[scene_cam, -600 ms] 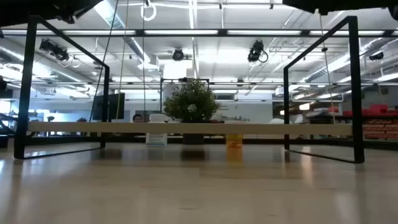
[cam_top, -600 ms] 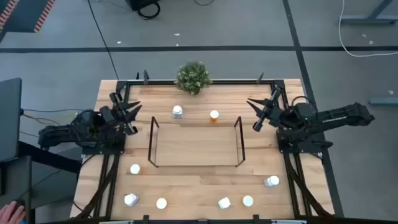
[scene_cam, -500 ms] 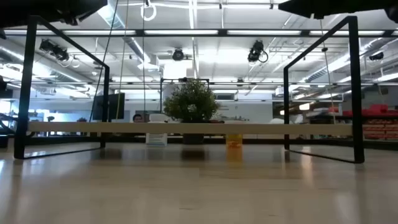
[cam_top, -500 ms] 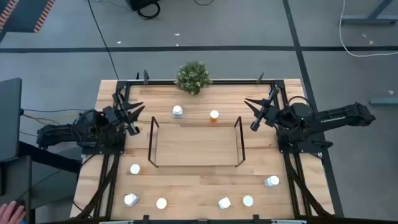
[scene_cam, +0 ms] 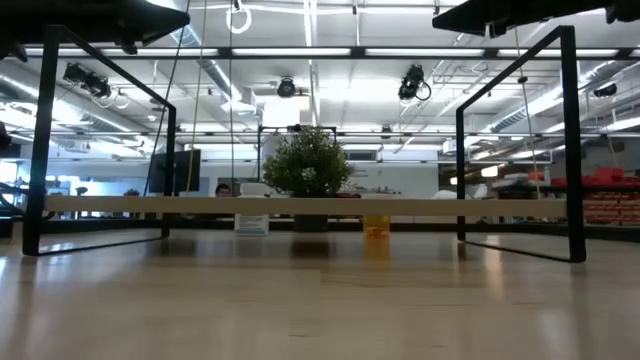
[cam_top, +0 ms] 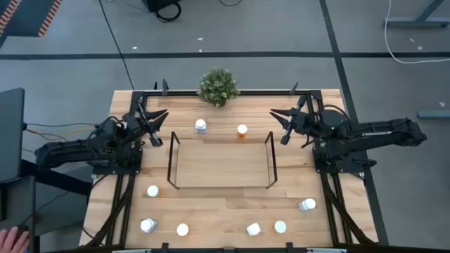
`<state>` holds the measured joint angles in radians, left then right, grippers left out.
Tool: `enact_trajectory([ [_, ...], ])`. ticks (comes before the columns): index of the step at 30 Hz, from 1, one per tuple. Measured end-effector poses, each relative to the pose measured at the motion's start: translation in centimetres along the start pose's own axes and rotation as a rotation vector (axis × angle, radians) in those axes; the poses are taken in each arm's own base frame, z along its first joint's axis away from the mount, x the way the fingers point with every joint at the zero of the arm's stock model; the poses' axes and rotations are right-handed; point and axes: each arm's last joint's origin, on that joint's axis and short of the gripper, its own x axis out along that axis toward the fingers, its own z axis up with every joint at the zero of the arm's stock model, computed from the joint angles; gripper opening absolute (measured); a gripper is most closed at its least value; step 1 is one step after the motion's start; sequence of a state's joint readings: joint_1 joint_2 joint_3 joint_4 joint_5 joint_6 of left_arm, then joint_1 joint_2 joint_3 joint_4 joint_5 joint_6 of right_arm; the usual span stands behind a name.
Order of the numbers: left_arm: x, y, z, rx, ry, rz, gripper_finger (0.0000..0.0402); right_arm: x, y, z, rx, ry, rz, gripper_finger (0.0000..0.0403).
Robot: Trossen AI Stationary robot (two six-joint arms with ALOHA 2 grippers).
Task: Pick and place medicine bottles onto shelf by color
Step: Put the top white pill bottle on the shelf
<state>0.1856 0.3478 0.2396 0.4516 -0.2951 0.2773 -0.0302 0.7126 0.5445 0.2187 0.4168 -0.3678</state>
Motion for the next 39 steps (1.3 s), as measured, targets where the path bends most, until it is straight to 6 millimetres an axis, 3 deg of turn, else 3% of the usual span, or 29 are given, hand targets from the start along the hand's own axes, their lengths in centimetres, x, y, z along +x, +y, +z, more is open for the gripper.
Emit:
enact_trajectory([
  [9, 2.1, -0.5, 0.7, -0.047, 0.117, -0.034, 0.0053, 1.2, 0.5, -0.4, -0.021, 0.069, 0.020, 0.0049],
  [17, 6.4, -1.4, 1.9, -0.010, 0.404, -0.089, 0.0033, 1.5, -0.2, 0.3, 0.080, 0.042, 0.051, 0.0051],
  [24, 11.8, -1.8, 4.5, 0.145, 0.643, -0.110, 0.0014, 1.9, 0.1, -0.1, 0.126, 0.066, 0.082, 0.0122],
  [29, 15.6, -1.2, 5.4, 0.142, 0.847, -0.113, 0.0007, 2.0, 0.2, -0.1, 0.137, 0.069, 0.082, 0.0180],
  [34, 19.0, 0.0, 4.2, 0.120, 1.096, -0.076, 0.0043, 2.0, 0.1, -0.1, 0.137, 0.069, 0.079, 0.0211],
  [39, 21.7, 0.4, 1.1, 0.150, 1.307, -0.069, 0.0121, 2.0, 0.1, -0.1, 0.135, 0.069, 0.079, 0.0218],
])
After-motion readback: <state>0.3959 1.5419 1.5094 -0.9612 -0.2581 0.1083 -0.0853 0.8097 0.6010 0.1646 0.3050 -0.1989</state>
